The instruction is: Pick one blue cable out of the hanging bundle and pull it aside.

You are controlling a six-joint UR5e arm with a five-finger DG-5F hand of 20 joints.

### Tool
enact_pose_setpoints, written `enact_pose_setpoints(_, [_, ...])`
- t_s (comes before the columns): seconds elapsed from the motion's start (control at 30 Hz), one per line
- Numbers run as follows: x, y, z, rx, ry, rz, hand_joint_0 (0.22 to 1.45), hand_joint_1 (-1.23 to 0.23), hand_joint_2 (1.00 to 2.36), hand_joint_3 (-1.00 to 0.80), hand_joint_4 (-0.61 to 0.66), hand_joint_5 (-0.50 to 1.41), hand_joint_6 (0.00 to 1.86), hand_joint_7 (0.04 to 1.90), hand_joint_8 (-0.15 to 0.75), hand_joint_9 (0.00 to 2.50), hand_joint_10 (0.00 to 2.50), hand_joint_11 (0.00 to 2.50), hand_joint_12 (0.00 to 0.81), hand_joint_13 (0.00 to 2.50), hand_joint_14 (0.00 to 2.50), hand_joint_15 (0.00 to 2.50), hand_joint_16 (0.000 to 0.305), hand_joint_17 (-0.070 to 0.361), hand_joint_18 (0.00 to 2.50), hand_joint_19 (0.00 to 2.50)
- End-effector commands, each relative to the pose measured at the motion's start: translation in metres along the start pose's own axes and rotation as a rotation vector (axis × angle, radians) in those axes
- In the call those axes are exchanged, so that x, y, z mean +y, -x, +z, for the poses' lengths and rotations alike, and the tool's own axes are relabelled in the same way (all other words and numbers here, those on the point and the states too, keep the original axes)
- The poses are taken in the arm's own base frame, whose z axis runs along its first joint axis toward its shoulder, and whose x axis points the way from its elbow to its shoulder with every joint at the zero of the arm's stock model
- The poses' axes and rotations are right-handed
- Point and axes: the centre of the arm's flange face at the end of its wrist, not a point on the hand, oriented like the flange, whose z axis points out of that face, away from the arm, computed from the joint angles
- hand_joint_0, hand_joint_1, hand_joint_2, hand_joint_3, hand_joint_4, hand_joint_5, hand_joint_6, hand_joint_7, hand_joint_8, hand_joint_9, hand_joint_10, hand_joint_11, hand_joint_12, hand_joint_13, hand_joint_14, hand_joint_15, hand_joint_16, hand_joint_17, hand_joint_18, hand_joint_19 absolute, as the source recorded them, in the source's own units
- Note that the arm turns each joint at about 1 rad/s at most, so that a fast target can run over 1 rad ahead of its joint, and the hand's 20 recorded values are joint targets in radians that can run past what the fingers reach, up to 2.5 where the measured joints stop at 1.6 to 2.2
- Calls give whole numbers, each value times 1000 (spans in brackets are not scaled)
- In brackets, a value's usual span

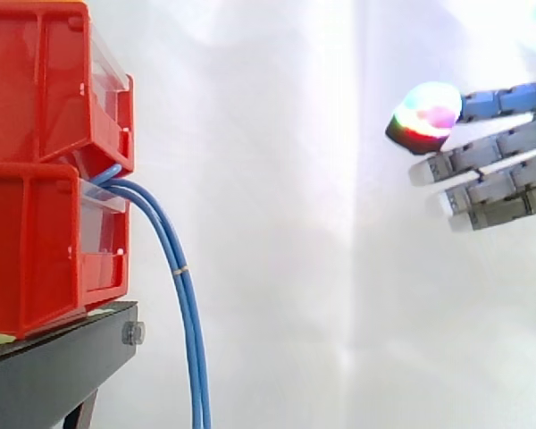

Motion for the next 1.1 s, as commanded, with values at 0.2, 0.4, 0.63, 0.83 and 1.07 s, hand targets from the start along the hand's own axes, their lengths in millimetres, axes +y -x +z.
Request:
enact_pose_setpoints(0.2, [-52,-5,14,-48,-84,-46,472,-593,1000,-500,138,-237,501,623,260,343,0,0,357,258,4,108,50,112,165,150])
enact_pose_setpoints(0.4, [-52,-12,19,-45,-56,-138,479,-598,1000,-500,150,-230,501,626,257,392,0,23,348,302,4,124,44,99,184,126])
enact_pose_setpoints(0.63, [-51,-17,20,-73,-58,-291,487,-601,1000,-500,166,-223,501,636,259,429,0,35,334,342,7,142,40,91,198,121])
enact_pose_setpoints(0.83, [-50,-9,18,-230,-104,-407,490,-599,1000,-500,182,-219,501,641,263,446,0,48,332,359,5,143,39,88,204,118])
enact_pose_setpoints(1.07, [-44,-14,22,-332,-86,-456,494,-593,1000,-500,209,-208,501,654,265,467,0,58,328,390,5,156,39,87,217,124])
